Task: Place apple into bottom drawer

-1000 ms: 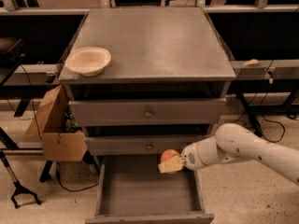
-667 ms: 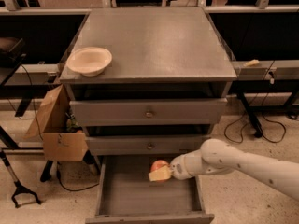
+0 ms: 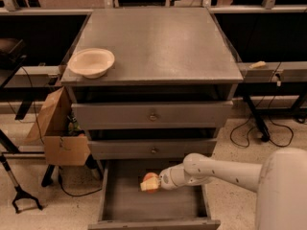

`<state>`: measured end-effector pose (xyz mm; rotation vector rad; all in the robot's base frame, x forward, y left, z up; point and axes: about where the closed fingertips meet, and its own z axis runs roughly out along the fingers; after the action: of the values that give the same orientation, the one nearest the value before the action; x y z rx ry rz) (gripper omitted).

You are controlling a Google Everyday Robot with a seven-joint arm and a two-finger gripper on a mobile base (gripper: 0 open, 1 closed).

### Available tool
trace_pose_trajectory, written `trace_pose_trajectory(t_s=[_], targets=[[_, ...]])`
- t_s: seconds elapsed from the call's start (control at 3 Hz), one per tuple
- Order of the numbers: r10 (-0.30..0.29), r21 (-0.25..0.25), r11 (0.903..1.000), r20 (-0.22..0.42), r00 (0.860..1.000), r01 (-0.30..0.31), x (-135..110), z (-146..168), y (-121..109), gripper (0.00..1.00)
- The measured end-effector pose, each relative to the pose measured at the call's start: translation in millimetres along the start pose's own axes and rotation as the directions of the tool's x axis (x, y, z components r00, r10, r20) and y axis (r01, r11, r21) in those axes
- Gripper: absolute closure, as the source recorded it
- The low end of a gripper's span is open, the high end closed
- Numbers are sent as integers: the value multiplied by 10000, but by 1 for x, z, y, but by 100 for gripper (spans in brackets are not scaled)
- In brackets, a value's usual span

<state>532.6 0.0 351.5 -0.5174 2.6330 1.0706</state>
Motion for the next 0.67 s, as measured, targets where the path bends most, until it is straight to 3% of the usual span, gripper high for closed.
trace_pose_trajectory(t_s=[0.33,0.67], targets=[[498,67,9988,-592,9970,-495,8,53,-20,100],[1264,-121,9916,-1242,9842,-1289,19,118,-37,99]])
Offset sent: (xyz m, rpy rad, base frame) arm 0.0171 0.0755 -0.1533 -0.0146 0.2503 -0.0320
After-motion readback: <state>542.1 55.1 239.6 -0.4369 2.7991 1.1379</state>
